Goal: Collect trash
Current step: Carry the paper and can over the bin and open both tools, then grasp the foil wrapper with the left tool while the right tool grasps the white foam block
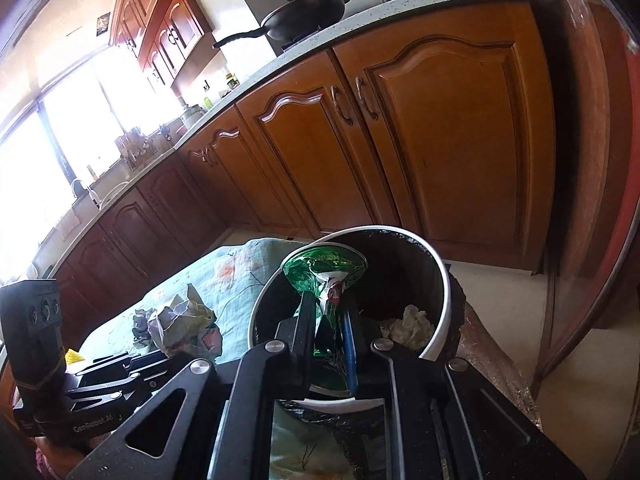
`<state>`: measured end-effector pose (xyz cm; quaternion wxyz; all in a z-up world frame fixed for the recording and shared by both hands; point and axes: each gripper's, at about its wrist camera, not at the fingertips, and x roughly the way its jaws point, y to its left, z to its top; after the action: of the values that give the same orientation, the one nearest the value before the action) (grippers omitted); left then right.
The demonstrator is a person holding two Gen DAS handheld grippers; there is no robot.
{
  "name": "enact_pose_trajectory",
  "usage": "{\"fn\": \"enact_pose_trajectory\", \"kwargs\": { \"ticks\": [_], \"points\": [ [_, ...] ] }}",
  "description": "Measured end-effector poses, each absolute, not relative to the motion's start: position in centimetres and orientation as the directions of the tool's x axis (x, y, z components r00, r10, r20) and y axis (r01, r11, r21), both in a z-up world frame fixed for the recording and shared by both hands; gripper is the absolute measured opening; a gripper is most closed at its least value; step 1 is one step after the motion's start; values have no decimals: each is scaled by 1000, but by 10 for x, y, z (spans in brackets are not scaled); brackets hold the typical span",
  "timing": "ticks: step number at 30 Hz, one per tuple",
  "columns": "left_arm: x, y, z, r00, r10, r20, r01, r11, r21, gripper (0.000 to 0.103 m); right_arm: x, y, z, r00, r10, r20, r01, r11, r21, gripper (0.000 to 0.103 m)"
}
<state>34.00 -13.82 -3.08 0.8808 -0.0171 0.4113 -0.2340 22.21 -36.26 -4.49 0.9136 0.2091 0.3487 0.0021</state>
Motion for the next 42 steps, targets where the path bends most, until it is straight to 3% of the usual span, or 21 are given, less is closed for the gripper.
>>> {"fn": "enact_pose_trajectory", "kwargs": {
  "ticks": [21, 25, 28, 30, 31, 35, 39, 42],
  "points": [
    [403, -201, -66, 478, -383, -790, 419, 890, -179, 25, 259, -392, -77, 697, 126, -706, 181, 922, 343, 12],
    [408, -209, -68, 468, -378, -799, 410, 894, -183, 34, 265, -392, -80, 687, 131, -714, 180, 922, 342, 13],
    [408, -210, -65, 472, -377, -797, 394, 899, -192, 45, 268, -396, -82, 684, 153, -713, 182, 911, 371, 20],
    [403, -210, -63, 481, -383, -789, 392, 898, -197, 51, 267, -399, -83, 688, 158, -709, 187, 905, 383, 41],
    [401, -210, -61, 487, -382, -785, 391, 899, -195, 54, 265, -399, -82, 693, 158, -704, 190, 902, 389, 46],
    [388, -203, -58, 513, -376, -771, 376, 907, -192, 57, 256, -398, -80, 705, 166, -690, 189, 893, 408, 50],
    [373, -182, -59, 534, -380, -755, 336, 915, -223, 60, 246, -391, -78, 719, 189, -669, 174, 883, 437, 75],
    [360, -157, -61, 550, -372, -748, 293, 924, -244, 61, 239, -379, -73, 728, 207, -654, 153, 880, 449, 82]
  ]
}}
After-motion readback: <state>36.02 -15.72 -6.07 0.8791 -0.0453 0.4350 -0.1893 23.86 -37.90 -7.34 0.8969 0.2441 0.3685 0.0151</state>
